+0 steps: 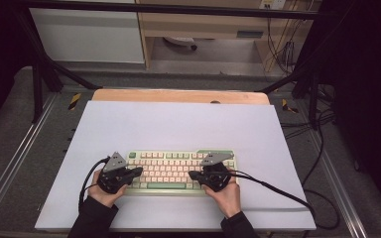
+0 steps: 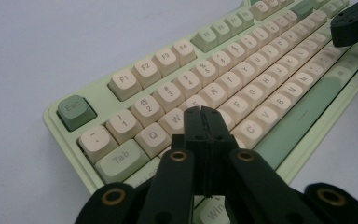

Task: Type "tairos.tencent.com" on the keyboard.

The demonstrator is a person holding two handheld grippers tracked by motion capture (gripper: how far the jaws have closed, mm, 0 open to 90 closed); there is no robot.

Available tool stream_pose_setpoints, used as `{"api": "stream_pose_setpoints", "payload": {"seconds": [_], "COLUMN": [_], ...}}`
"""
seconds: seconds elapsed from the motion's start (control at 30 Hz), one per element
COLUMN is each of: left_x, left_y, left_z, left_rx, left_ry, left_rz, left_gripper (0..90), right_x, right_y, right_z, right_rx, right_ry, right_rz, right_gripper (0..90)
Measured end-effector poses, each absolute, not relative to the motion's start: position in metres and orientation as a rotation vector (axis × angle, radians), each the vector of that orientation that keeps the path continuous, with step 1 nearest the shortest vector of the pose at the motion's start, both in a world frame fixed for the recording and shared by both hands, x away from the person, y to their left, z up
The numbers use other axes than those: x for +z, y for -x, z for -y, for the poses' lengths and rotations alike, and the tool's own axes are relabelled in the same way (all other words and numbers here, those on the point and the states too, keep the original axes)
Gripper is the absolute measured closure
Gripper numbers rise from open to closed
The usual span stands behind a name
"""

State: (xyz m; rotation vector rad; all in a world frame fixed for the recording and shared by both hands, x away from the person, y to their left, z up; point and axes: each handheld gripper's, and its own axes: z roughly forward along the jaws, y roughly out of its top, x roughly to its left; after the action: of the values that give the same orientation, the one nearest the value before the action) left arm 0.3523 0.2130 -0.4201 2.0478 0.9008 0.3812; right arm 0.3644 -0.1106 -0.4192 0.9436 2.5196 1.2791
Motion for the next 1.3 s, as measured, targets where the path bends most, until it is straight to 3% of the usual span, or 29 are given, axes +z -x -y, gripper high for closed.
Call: {"api": "stream_pose_setpoints", "payload": {"seconds": [1.3], "left_x": [-0.416], "left_y": [-0.375], "left_z": [-0.151], "left_rx": [0.374], "left_ry": [-2.097], "left_rz": [-0.853], "left_gripper": [90.0], "right_x": [-0.415], "right_y": [-0.366], "right_z": [0.12], "right_rx": [1.294], "right_ry": [-0.958], "right_rz": [-2.498], "right_gripper": [90.0]}}
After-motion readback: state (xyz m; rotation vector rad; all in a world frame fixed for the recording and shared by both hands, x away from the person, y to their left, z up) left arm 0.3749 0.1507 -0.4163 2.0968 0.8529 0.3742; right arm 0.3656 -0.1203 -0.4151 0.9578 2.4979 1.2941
